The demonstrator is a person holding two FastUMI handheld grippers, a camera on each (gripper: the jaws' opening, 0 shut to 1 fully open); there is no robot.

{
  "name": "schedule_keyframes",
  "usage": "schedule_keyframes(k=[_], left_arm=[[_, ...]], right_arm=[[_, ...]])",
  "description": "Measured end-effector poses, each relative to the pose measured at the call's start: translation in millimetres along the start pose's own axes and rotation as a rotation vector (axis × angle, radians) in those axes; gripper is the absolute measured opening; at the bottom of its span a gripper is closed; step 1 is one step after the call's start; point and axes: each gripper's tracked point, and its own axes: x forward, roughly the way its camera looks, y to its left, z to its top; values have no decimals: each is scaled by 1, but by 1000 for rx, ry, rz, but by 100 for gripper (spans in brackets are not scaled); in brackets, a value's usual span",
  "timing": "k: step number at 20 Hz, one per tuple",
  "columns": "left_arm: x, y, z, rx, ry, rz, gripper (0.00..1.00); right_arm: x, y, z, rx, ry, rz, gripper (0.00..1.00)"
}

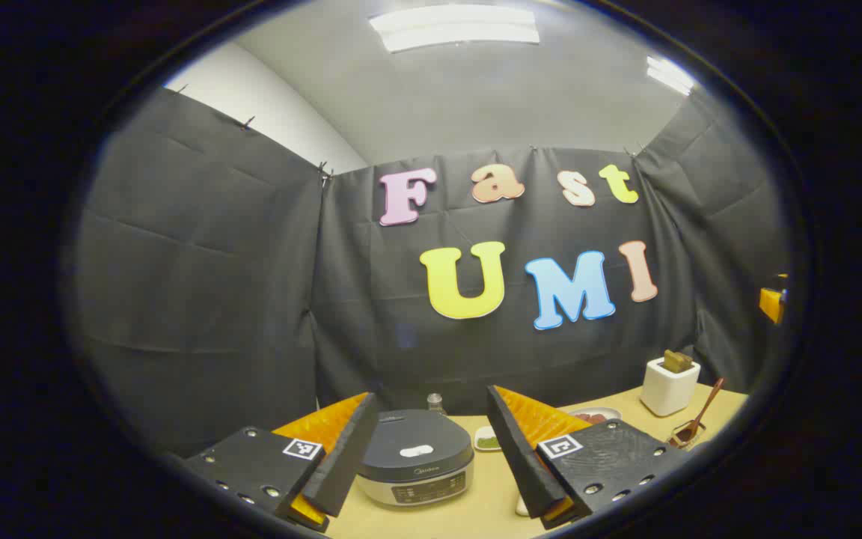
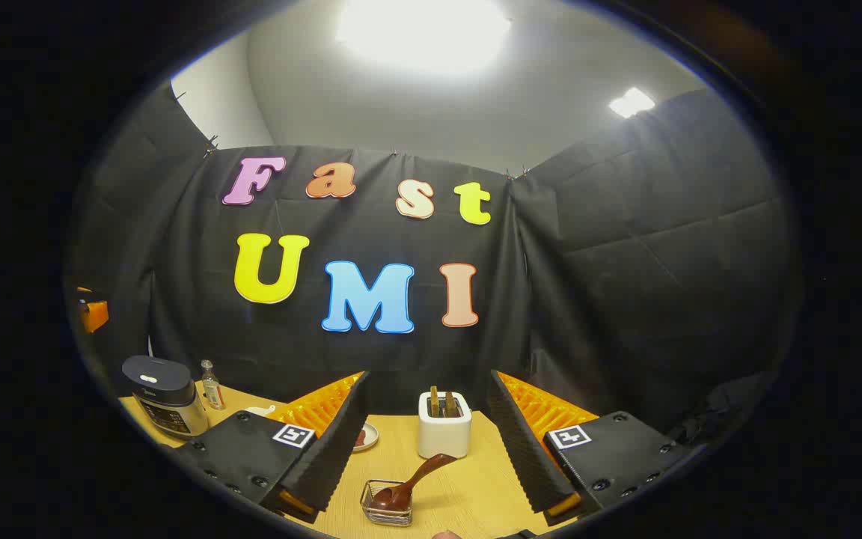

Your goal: Close the left gripper, press the button to open the rice cooker; take a wooden spoon from the chopstick holder with the right hand, scoop a spoonful of rice and pour it into the rice cooker, then put the wooden spoon back into the chopstick holder.

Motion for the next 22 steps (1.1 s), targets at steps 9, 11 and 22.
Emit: schedule_keyframes(k=[9,11,22], left_arm=[[-4,1,1,-1,-2,2,88],[-4,0,1,2,-2,2,88],[-8,-9,8,14,-11,-2,89]], right_arm=[[-4,1,-2,-11,8,4,97],[-5,1,-1,-10,9,7,97],[-1,-2,-5,4,18,26,98]])
